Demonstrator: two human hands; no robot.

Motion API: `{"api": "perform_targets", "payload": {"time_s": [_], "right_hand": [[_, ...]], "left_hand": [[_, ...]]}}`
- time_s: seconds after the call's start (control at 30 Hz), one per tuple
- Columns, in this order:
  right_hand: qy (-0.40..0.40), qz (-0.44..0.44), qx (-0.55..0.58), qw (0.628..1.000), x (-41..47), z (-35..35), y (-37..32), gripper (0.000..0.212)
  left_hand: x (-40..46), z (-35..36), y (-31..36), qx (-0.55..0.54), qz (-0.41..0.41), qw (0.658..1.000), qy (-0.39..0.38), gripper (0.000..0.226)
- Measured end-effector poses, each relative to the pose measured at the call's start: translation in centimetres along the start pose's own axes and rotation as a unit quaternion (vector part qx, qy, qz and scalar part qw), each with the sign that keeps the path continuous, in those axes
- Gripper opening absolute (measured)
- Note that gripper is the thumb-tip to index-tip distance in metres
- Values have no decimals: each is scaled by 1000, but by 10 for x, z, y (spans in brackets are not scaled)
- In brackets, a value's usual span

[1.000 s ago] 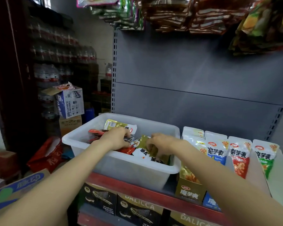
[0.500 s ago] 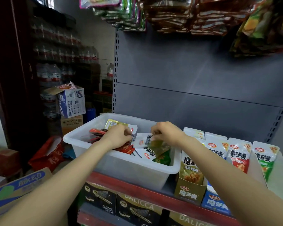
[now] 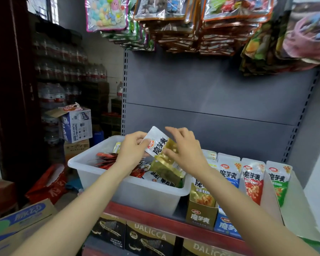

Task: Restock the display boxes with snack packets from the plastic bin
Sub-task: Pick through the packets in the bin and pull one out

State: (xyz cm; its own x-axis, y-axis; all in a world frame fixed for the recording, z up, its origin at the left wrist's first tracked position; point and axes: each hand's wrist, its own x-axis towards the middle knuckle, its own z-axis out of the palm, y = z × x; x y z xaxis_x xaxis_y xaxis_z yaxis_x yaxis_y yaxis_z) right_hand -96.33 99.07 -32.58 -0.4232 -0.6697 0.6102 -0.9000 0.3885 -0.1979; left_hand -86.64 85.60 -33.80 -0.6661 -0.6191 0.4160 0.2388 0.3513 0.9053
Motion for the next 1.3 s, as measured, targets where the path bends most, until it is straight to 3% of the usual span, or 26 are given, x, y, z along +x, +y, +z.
{"api": "perform_targets", "payload": {"time_s": [0.1,0.17,0.23,0.33,0.43,0.53,0.63,0.77,1.0,1.13,1.3], "right_hand": [[-21,-44,-128,991,-17,-7,-1,86],[-7,-51,-150,987,-27,-10,6,75],[47,20,-13,999,-35,-20,15,52],[113,130,209,963,-45,-35,31,20],[88,212,360,904,-61,-48,47,14],[74,257,428,863,-74,-49,58,16],[37,244,375,894,-82,-46,63,27],[10,222,306,926,-83,-44,64,15],[-30,202,279,938,-81,-42,71,3],[-49,215,263,939,-80,-38,74,12],[25,197,265,944,-80,-43,77,30]], "left_hand": [[-8,12,17,-75,-22,996,29,16],[-18,23,31,-125,-21,992,1,13],[-29,35,41,-149,-9,987,-56,16],[-35,53,40,-77,20,991,-105,16],[-35,68,34,70,75,984,-149,44],[-37,84,32,118,99,971,-183,50],[-37,97,30,107,116,977,-145,30],[-31,103,27,120,119,980,-104,9],[-25,100,32,161,147,970,-106,7],[-24,101,26,198,140,960,-140,7],[-24,105,13,235,125,947,-179,13]]}}
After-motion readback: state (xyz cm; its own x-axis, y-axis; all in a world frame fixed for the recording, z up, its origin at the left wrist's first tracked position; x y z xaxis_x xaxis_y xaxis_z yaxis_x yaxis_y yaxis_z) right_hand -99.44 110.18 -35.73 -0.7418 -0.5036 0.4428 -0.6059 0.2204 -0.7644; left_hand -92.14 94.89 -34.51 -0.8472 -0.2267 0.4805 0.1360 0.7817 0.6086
